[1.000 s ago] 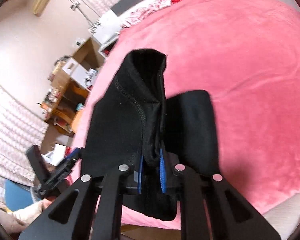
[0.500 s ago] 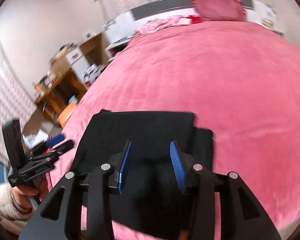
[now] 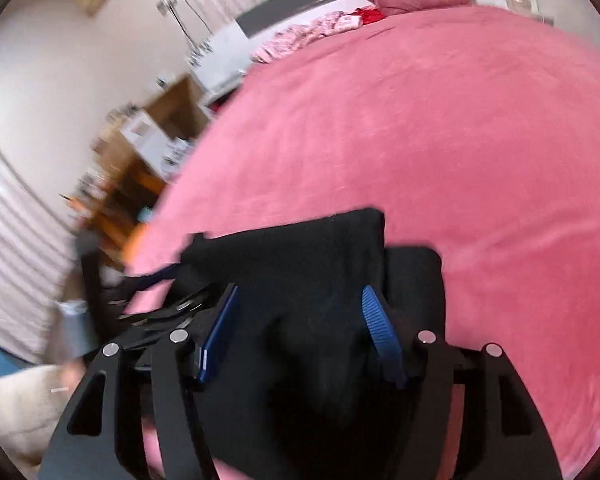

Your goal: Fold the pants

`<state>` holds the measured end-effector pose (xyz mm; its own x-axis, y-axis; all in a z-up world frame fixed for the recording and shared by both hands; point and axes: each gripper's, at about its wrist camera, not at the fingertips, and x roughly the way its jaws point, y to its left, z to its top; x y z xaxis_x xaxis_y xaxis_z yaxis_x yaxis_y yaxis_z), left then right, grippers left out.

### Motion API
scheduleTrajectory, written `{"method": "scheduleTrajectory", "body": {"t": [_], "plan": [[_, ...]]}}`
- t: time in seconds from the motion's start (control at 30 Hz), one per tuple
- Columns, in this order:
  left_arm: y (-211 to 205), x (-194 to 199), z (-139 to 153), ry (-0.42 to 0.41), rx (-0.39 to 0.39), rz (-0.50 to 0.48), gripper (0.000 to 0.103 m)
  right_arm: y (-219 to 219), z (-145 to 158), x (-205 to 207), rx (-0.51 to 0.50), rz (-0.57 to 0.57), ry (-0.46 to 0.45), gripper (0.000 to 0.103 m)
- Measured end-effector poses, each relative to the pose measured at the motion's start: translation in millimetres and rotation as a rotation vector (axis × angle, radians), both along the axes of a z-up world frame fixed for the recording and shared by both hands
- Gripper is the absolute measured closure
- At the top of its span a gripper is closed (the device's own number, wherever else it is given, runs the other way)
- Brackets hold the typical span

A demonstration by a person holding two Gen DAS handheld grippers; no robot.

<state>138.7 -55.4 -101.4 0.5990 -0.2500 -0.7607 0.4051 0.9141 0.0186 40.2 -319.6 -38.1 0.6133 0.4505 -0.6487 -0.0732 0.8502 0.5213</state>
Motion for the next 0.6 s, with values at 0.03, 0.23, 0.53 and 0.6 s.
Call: {"method": "scheduleTrajectory", "body": {"t": [0.03,0.23,0.53,0.6], "plan": [[4.6,-3.1,2.5,0.002,-0.027,0.017,0.014,-4.6,3.7,-15.0,0.05,0.02,0.023,0.048],[29.1,-40.5,15.7,-0.015,-0.187,0.122,0.014,-12.6,-20.1,-58.9,0.206,0.079,0.252,0.059],[19.8,-73.1,27.1,-0.087,-0.144,0.081,0.014,-41.7,-60.2,-57.1,0.484,-0.191,0.294,0.097],[21.3,-73.2,32.0,-0.091,-0.167,0.076,0.014,-42.3,-47.7,-70.7,0.509,-0.171,0.273,0.097]]}}
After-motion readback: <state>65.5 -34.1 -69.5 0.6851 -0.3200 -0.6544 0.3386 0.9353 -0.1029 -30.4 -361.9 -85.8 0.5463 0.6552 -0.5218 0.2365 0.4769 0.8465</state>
